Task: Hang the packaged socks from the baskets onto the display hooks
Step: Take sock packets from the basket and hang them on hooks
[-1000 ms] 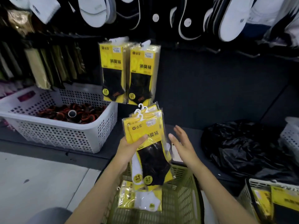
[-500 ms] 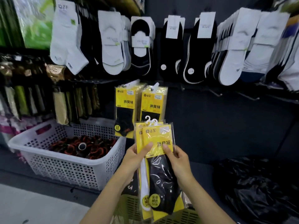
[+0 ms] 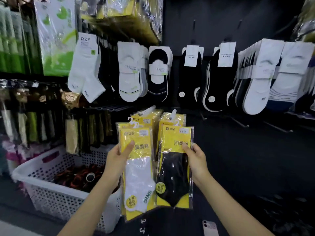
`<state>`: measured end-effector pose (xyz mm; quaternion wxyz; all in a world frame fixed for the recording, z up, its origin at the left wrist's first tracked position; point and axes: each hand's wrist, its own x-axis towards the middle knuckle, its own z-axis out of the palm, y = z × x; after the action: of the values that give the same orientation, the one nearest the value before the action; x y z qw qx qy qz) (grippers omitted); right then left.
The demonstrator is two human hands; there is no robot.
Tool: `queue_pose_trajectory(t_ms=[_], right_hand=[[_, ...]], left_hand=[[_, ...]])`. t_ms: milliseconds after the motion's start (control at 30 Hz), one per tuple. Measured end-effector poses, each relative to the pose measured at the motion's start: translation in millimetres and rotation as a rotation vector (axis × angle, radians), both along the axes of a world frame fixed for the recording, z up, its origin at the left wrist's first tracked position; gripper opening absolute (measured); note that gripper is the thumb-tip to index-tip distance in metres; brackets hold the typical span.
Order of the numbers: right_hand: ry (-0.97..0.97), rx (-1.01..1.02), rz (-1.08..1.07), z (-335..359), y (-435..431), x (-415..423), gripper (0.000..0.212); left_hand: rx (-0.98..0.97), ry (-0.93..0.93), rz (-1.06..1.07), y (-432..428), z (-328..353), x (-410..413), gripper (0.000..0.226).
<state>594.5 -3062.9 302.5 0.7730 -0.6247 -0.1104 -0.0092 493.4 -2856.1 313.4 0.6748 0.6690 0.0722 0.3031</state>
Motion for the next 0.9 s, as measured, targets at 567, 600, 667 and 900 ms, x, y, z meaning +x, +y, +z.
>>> queue_pose_trajectory(t_ms=[567, 600, 667, 900], right_hand=[[-0.147, -0.13, -0.215, -18, 50, 109, 0.01], [-0.149, -0.142, -0.234, -18, 53, 116, 0.012], [-0.122, -0.157, -0.282, -18, 57, 131, 0.013], [-0.001, -0.202, -0.462, -14, 53, 152, 0.029]], left_hand=[[-0.038, -0.159, 0.032, 30, 17, 43, 0.017], [-0.041, -0.169, 0.025, 29, 16, 46, 0.019], [-0.037, -0.171, 0.012, 27, 15, 52, 0.022], [-0.076, -0.154, -0.011, 20, 11, 58, 0.029]])
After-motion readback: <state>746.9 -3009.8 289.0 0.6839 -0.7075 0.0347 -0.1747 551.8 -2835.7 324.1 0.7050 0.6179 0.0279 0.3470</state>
